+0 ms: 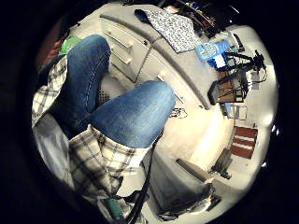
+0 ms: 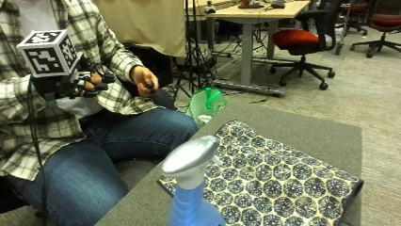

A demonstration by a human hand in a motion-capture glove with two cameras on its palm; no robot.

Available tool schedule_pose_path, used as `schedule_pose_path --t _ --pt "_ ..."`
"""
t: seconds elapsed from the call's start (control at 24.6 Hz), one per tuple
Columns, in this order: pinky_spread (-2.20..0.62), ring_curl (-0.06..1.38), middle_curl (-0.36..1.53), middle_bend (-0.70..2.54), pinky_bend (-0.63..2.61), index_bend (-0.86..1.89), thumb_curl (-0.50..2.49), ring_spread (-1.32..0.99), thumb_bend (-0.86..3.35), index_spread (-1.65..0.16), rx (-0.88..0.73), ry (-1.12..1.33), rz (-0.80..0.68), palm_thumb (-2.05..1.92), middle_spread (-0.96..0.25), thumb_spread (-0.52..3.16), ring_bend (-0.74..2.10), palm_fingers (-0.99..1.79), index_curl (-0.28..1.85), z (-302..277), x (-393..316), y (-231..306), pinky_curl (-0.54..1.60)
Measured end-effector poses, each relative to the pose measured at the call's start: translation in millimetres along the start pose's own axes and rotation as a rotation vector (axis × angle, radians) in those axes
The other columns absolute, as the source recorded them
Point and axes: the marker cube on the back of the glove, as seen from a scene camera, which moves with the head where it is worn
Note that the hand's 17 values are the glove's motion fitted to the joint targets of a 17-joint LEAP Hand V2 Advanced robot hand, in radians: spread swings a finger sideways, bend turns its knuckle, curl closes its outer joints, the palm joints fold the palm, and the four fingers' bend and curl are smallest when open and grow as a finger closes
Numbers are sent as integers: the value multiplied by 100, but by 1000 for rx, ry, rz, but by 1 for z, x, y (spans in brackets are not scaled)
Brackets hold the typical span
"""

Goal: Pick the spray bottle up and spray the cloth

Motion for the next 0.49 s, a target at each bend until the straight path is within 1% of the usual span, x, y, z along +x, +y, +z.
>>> schedule_pose_path --t 0.2,0.49 --pt "17 16 15 17 38 19 27 8 20 -36 74 -4 85 48 -11 105 31 23 23 -4 33 -12 14" --pt "18 19 18 17 40 17 31 7 15 -35 133 21 224 50 -11 109 34 22 25 -27 109 -41 16"
